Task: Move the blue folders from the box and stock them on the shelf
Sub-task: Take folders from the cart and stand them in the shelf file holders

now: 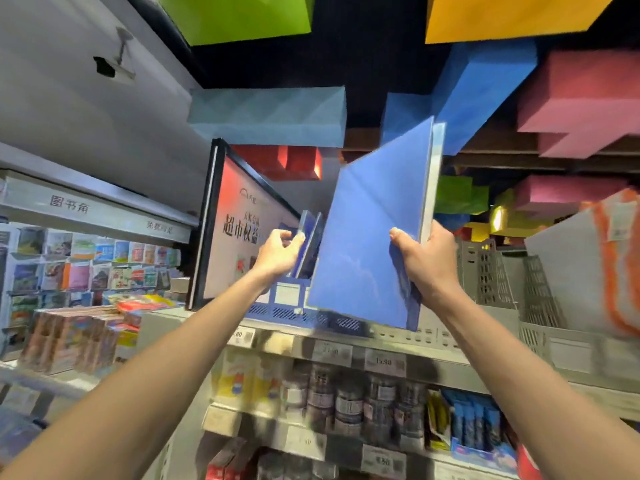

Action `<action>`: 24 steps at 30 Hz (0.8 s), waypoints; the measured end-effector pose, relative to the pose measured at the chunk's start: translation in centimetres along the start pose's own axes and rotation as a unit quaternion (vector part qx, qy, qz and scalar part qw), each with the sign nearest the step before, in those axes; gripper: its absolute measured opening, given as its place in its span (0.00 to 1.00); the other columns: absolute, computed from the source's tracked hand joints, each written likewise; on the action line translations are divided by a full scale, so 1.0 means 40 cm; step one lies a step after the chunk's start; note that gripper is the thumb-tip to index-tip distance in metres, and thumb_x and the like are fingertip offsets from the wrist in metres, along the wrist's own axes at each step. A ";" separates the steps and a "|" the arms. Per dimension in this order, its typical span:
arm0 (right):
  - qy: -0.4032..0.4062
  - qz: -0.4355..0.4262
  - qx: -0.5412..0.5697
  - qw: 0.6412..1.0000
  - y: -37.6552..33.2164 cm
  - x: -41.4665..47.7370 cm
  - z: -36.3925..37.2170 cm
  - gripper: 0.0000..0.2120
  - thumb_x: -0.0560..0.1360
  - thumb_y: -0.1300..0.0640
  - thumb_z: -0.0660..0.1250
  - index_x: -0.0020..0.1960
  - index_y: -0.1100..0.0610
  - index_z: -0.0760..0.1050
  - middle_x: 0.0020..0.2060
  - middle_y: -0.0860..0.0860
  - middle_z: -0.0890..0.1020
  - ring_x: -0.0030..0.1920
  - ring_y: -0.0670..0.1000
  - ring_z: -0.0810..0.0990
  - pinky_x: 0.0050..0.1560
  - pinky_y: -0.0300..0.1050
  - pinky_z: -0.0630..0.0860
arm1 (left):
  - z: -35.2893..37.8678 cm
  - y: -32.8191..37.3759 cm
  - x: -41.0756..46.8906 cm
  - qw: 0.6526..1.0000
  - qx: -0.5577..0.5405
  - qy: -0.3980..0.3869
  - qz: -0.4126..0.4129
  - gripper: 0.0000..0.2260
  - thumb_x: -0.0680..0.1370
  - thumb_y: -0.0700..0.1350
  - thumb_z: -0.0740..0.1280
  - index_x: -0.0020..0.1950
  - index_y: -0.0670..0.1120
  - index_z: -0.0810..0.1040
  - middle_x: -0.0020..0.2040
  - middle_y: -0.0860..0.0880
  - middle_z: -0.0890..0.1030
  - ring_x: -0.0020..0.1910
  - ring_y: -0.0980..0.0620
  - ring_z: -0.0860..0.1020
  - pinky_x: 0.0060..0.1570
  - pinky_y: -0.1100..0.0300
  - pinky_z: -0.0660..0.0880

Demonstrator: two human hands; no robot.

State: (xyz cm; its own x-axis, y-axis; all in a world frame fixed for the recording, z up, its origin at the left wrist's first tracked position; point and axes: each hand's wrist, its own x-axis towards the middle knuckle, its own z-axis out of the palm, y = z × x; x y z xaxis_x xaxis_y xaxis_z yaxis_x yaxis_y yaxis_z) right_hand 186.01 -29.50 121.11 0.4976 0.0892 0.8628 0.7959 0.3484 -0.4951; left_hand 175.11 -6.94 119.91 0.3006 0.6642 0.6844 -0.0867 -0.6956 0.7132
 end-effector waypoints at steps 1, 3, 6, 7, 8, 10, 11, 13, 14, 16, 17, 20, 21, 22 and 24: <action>0.021 -0.014 -0.035 0.999 0.011 0.017 0.012 0.04 0.73 0.60 0.72 0.47 0.56 0.78 0.41 0.50 0.83 0.44 0.52 0.81 0.48 0.46 0.76 | 0.005 -0.014 0.024 0.999 0.022 0.000 0.025 0.20 0.81 0.55 0.65 0.67 0.44 0.73 0.60 0.46 0.79 0.59 0.47 0.77 0.61 0.54 0.72; 0.058 -0.028 -0.075 0.995 0.030 0.050 0.044 0.05 0.72 0.58 0.71 0.45 0.59 0.77 0.40 0.52 0.83 0.46 0.57 0.81 0.50 0.52 0.78 | 0.012 -0.050 0.076 0.994 0.074 -0.006 0.078 0.19 0.81 0.54 0.66 0.67 0.45 0.73 0.61 0.46 0.80 0.60 0.46 0.78 0.62 0.51 0.73; 0.096 -0.045 -0.106 0.989 0.047 0.096 0.096 0.08 0.72 0.58 0.70 0.46 0.63 0.77 0.41 0.56 0.83 0.46 0.60 0.80 0.51 0.58 0.78 | 0.027 -0.104 0.149 0.983 0.139 -0.023 0.115 0.23 0.78 0.55 0.69 0.68 0.45 0.71 0.64 0.45 0.78 0.62 0.44 0.77 0.62 0.50 0.73; 0.102 -0.049 -0.114 0.987 0.051 0.108 0.115 0.08 0.73 0.58 0.69 0.47 0.63 0.78 0.41 0.56 0.83 0.47 0.60 0.80 0.51 0.57 0.78 | 0.034 -0.124 0.174 0.978 0.160 -0.026 0.128 0.25 0.78 0.56 0.70 0.69 0.45 0.70 0.66 0.44 0.77 0.64 0.43 0.76 0.63 0.49 0.72; 0.108 -0.052 -0.121 0.985 0.059 0.119 0.141 0.09 0.73 0.58 0.69 0.48 0.63 0.78 0.42 0.56 0.83 0.47 0.60 0.80 0.51 0.56 0.78 | 0.040 -0.142 0.197 0.974 0.180 -0.031 0.137 0.27 0.77 0.57 0.70 0.71 0.46 0.69 0.67 0.43 0.76 0.65 0.42 0.75 0.64 0.47 0.72; 0.119 -0.057 -0.128 0.983 0.072 0.134 0.192 0.09 0.73 0.58 0.69 0.48 0.63 0.78 0.42 0.56 0.83 0.47 0.59 0.81 0.49 0.53 0.78 | 0.053 -0.180 0.244 0.967 0.204 -0.030 0.152 0.31 0.77 0.58 0.70 0.73 0.46 0.65 0.69 0.41 0.74 0.67 0.40 0.73 0.65 0.45 0.70; 0.124 -0.061 -0.127 0.982 0.080 0.138 0.215 0.09 0.73 0.58 0.69 0.48 0.64 0.78 0.42 0.57 0.83 0.46 0.58 0.81 0.48 0.52 0.78 | 0.060 -0.199 0.265 0.966 0.204 -0.028 0.155 0.33 0.77 0.59 0.70 0.75 0.46 0.63 0.69 0.40 0.73 0.67 0.39 0.73 0.66 0.45 0.70; 0.127 -0.071 -0.122 0.982 0.097 0.143 0.258 0.09 0.74 0.60 0.69 0.48 0.66 0.78 0.41 0.58 0.83 0.43 0.57 0.79 0.45 0.48 0.75 | 0.072 -0.226 0.298 0.968 0.196 -0.030 0.156 0.36 0.77 0.59 0.69 0.79 0.47 0.58 0.71 0.39 0.71 0.69 0.38 0.71 0.67 0.44 0.68; 0.125 -0.073 -0.125 0.982 0.111 0.147 0.284 0.08 0.74 0.60 0.69 0.47 0.66 0.77 0.41 0.59 0.83 0.42 0.56 0.77 0.43 0.46 0.71 | 0.077 -0.240 0.316 0.968 0.195 -0.037 0.153 0.37 0.77 0.58 0.69 0.80 0.48 0.55 0.72 0.38 0.70 0.70 0.37 0.70 0.67 0.43 0.68; 0.120 -0.071 -0.137 0.981 0.140 0.154 0.325 0.07 0.74 0.60 0.68 0.45 0.65 0.77 0.39 0.58 0.81 0.42 0.56 0.75 0.41 0.44 0.64 | 0.092 -0.264 0.350 0.968 0.194 -0.052 0.151 0.39 0.77 0.59 0.70 0.81 0.49 0.53 0.73 0.38 0.69 0.70 0.37 0.70 0.67 0.43 0.68; 0.113 -0.071 -0.140 0.981 0.156 0.160 0.344 0.06 0.74 0.60 0.68 0.44 0.63 0.76 0.37 0.57 0.80 0.43 0.59 0.76 0.42 0.45 0.64 | 0.101 -0.277 0.366 0.967 0.194 -0.055 0.156 0.40 0.77 0.59 0.70 0.81 0.49 0.52 0.73 0.38 0.69 0.71 0.37 0.70 0.67 0.43 0.69; 0.100 -0.060 -0.126 0.985 0.203 0.179 0.399 0.05 0.73 0.59 0.68 0.43 0.61 0.75 0.36 0.56 0.80 0.43 0.62 0.78 0.43 0.52 0.73 | 0.120 -0.299 0.394 0.968 0.179 -0.074 0.162 0.40 0.77 0.59 0.68 0.81 0.50 0.51 0.75 0.40 0.66 0.72 0.39 0.69 0.67 0.44 0.69; 0.100 -0.060 -0.122 0.986 0.214 0.183 0.414 0.06 0.73 0.59 0.68 0.43 0.62 0.76 0.36 0.57 0.81 0.43 0.62 0.78 0.44 0.53 0.75 | 0.122 -0.304 0.405 0.969 0.167 -0.083 0.160 0.39 0.78 0.60 0.67 0.82 0.50 0.50 0.76 0.41 0.66 0.73 0.40 0.69 0.68 0.44 0.69; 0.098 -0.059 -0.115 0.987 0.226 0.190 0.432 0.06 0.73 0.58 0.69 0.44 0.62 0.76 0.37 0.57 0.82 0.43 0.61 0.79 0.45 0.53 0.76 | 0.119 -0.310 0.413 0.971 0.159 -0.090 0.155 0.38 0.78 0.61 0.66 0.81 0.51 0.50 0.77 0.42 0.65 0.73 0.41 0.69 0.69 0.44 0.68; 0.090 -0.050 -0.103 0.989 0.241 0.204 0.464 0.07 0.73 0.57 0.69 0.45 0.62 0.77 0.37 0.56 0.82 0.43 0.60 0.79 0.45 0.53 0.77 | 0.107 -0.319 0.427 0.970 0.152 -0.099 0.162 0.36 0.79 0.62 0.64 0.81 0.53 0.51 0.76 0.44 0.67 0.72 0.42 0.70 0.69 0.44 0.69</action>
State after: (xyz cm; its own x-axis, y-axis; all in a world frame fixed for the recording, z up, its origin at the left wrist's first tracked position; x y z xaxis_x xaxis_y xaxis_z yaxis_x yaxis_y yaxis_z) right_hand 191.36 -8.10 125.27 0.4517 -0.1100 0.8853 0.8882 0.1488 -0.4347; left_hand 185.42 12.12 121.87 0.4834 0.3517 0.8016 0.0669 -0.9279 0.3668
